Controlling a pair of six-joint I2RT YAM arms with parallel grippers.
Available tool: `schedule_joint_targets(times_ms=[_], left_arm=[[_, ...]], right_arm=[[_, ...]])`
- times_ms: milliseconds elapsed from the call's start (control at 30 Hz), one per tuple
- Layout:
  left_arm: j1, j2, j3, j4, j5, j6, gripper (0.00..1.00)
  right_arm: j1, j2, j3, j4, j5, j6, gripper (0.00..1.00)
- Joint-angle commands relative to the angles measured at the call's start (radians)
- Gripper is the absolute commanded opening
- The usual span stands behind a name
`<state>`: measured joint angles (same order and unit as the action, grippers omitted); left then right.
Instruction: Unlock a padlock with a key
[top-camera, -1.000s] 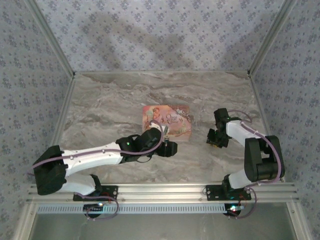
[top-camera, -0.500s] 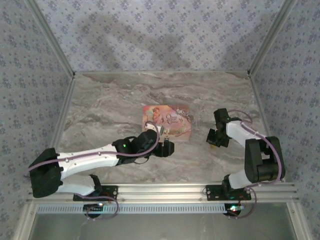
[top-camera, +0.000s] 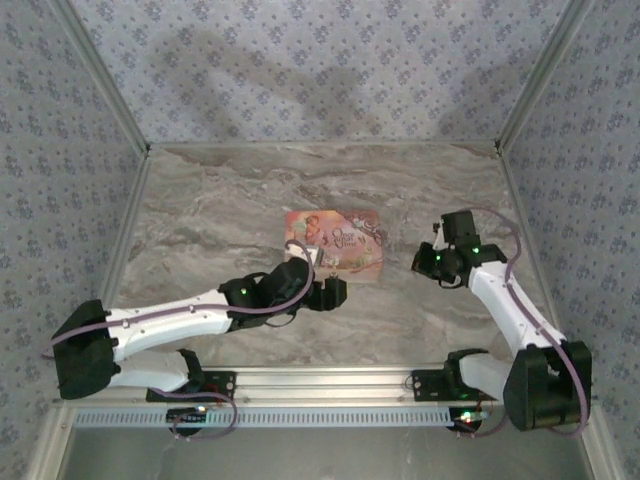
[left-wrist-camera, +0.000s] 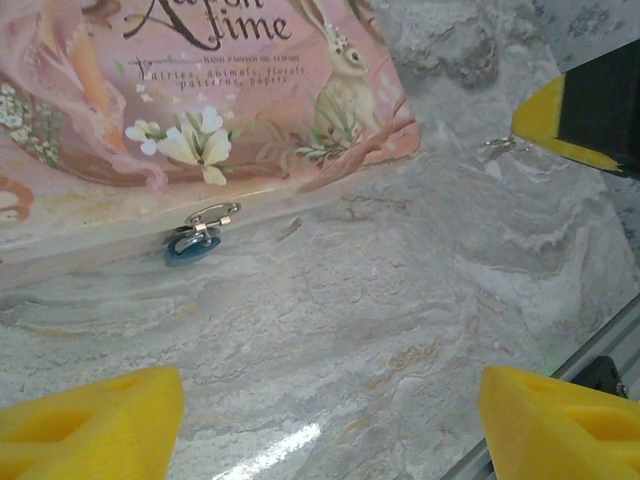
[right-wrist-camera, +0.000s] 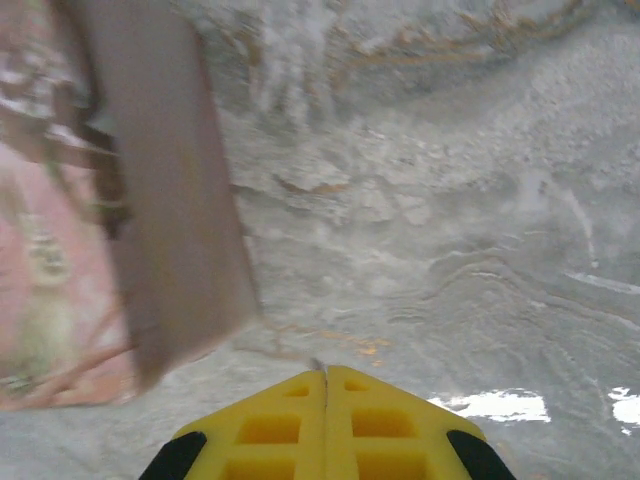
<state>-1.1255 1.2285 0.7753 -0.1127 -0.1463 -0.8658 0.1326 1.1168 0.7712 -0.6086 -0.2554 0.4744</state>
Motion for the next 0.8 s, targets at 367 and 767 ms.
schedule_joint_targets(times_ms=[367, 767], left_arm=[[0.147, -0.134, 0.021, 0.193, 0.174, 0.056, 0.78], [0.225, 0.007, 0.143, 0.479, 0.528, 0.093, 0.79]], right_arm=[[0.008, -0.154, 0.24, -0.101, -0.238, 0.147, 0.0], [0.071, -0.161, 0.357, -0.011, -0.46, 0.334, 0.0]])
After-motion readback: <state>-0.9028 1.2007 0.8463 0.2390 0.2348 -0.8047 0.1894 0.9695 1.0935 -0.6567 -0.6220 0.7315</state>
